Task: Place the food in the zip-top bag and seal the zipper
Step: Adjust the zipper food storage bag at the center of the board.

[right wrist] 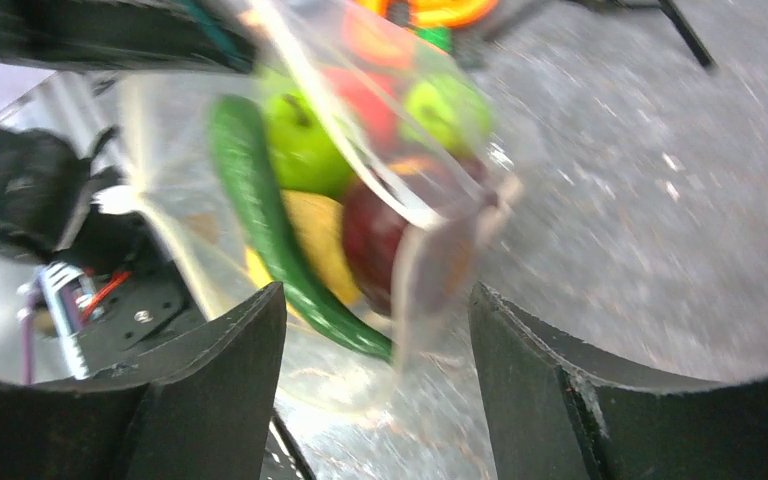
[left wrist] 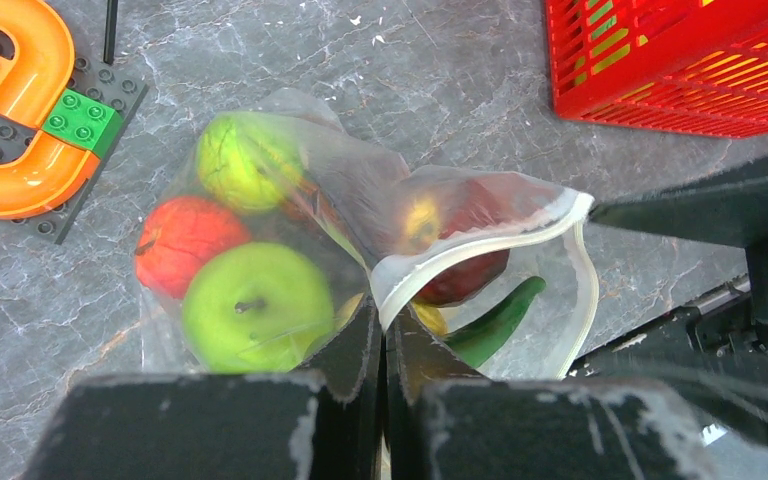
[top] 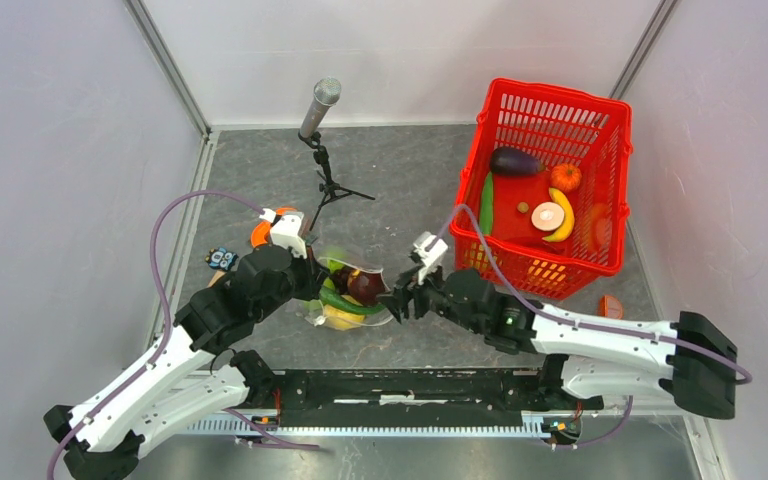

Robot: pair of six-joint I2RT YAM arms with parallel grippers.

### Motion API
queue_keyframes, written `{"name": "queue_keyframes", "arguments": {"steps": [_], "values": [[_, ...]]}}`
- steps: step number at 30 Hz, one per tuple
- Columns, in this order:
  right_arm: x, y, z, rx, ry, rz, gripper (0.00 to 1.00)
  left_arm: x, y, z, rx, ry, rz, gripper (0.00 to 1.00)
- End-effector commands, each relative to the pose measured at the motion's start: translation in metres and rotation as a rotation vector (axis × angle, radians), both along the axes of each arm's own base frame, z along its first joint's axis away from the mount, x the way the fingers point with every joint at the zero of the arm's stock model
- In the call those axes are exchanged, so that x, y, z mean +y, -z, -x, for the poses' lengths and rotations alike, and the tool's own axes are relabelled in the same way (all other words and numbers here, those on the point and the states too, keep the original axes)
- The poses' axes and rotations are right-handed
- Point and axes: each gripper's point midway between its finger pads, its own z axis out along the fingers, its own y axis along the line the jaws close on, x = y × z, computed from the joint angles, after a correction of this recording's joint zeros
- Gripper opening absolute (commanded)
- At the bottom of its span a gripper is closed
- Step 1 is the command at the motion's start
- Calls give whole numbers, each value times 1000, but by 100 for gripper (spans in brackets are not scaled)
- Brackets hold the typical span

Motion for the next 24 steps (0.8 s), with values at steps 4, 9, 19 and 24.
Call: {"name": "queue_keyframes", "arguments": {"steps": [4,9,19,24], "values": [[-37,32,-11,163,253,-135,72,-17,-21,-5,-31,21,101,4],[-17,36,-11,211,228,-140,52,-21,-20,-4,-22,38,108,4],[-7,-29,-29,14,217,-191,0,-48,-8,24,63,293,74,3],[0,-80,-33,-97,159,-239,0,-60,-7,41,135,418,54,2]]}}
